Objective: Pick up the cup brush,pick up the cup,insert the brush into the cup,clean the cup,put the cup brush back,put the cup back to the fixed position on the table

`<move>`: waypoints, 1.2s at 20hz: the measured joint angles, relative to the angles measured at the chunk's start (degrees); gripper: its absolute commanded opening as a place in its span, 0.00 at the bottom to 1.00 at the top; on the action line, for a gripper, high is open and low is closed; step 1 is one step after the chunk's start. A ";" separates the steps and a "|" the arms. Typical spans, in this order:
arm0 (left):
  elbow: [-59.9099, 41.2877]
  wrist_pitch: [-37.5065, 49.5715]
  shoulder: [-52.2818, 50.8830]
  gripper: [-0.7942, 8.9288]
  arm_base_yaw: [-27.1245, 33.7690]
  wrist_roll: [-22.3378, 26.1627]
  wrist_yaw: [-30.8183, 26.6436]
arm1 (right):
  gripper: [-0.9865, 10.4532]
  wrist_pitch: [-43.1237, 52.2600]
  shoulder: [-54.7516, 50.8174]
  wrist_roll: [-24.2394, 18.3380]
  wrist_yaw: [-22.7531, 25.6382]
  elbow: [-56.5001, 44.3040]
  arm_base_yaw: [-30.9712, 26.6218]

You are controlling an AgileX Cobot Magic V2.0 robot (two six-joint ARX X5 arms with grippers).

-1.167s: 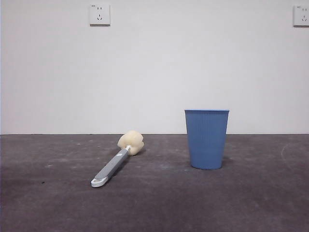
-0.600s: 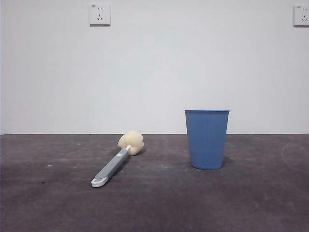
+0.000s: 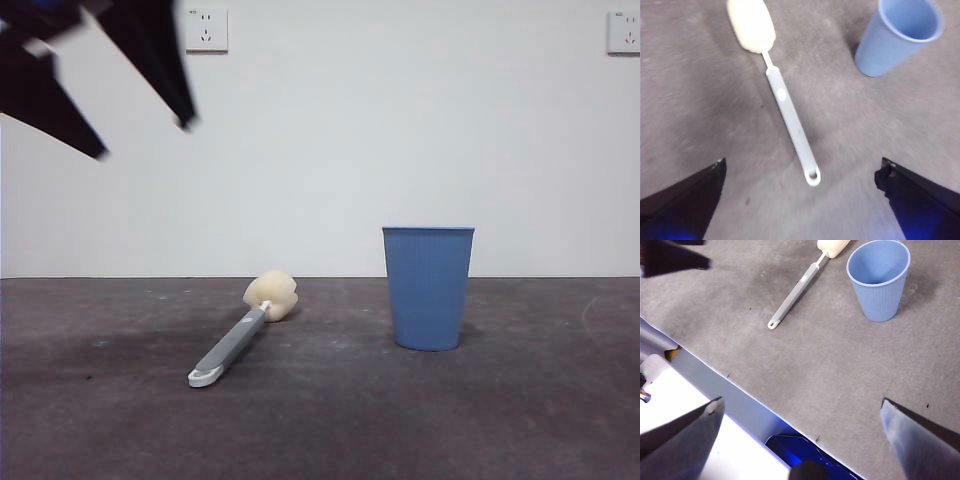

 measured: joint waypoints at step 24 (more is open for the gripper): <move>0.61 13.42 30.60 0.59 -6.23 -10.97 -11.54 | 0.61 0.00 0.00 0.83 -0.04 0.00 0.04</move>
